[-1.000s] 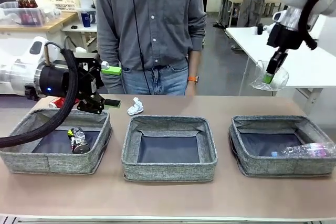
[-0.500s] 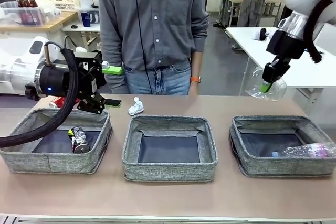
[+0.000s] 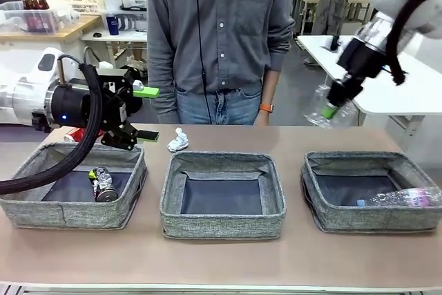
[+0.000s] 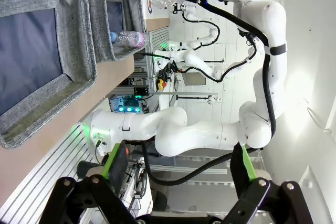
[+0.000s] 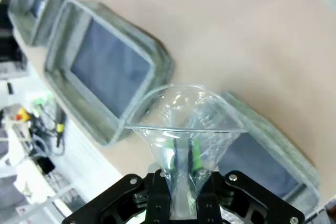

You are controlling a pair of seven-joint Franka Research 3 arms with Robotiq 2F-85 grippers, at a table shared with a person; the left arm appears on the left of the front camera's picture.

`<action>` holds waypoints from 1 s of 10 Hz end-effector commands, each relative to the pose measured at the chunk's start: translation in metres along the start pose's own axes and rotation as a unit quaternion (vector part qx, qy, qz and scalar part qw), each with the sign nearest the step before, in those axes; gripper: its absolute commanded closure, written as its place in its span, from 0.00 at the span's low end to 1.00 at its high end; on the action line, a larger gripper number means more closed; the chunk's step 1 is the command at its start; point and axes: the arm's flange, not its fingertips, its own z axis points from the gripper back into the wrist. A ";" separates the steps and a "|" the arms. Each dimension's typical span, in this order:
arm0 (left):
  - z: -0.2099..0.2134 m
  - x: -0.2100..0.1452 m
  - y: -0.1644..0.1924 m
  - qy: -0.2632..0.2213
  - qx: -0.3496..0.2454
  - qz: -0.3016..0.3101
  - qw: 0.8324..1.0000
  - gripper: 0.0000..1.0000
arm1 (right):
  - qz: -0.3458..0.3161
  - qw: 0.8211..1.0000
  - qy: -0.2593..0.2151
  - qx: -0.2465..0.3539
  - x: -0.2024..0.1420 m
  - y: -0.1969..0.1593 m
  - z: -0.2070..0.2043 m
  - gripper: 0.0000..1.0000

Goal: Sort the waste into the appropriate baskets.
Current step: Pick up the waste item pointed out by the person.

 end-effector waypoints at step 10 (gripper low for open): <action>-0.001 0.000 -0.003 -0.004 -0.002 0.005 1.000 0.00 | -0.217 0.956 0.084 -0.179 0.102 0.332 0.108 0.88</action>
